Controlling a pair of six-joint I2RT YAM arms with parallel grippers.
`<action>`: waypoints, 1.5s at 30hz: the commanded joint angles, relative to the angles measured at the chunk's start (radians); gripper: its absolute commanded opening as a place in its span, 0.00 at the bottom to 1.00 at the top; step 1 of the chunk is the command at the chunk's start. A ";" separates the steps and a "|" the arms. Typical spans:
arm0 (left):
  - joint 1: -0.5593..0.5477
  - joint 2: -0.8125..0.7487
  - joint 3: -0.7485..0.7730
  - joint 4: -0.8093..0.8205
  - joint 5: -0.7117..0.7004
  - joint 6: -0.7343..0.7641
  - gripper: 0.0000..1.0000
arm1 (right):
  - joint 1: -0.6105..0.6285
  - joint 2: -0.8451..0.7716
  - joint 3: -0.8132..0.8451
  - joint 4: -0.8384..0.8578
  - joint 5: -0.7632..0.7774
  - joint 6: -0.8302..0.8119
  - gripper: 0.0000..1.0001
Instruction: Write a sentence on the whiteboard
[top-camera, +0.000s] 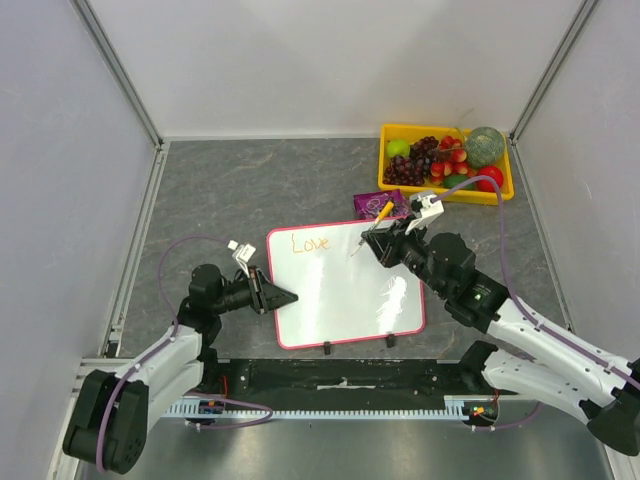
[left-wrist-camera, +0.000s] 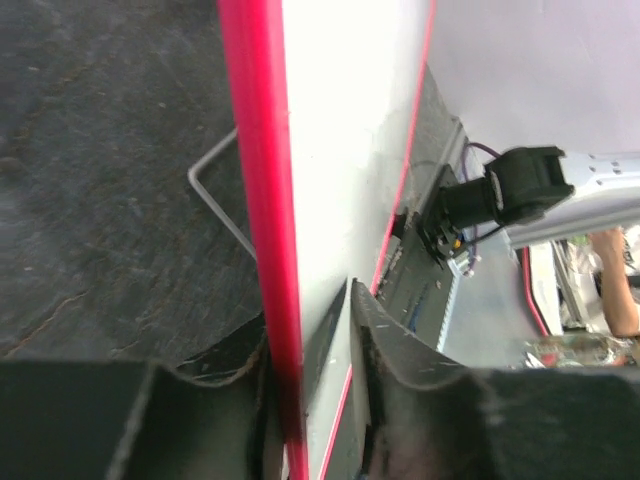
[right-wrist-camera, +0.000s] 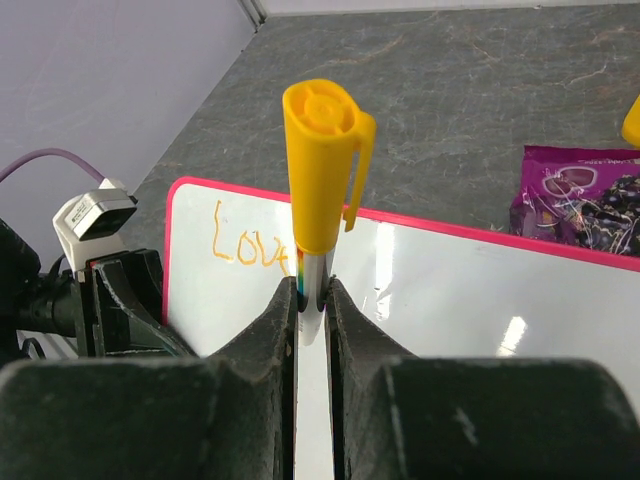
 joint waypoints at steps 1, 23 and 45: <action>0.000 -0.075 0.016 -0.095 -0.102 0.076 0.41 | -0.004 -0.040 0.043 0.003 -0.003 -0.008 0.00; -0.022 -0.486 0.371 -0.626 -0.662 0.131 0.91 | -0.007 -0.050 0.071 -0.017 -0.058 -0.013 0.00; -0.465 0.110 0.569 0.015 -0.252 0.142 0.85 | -0.011 -0.046 0.072 0.099 -0.276 0.143 0.00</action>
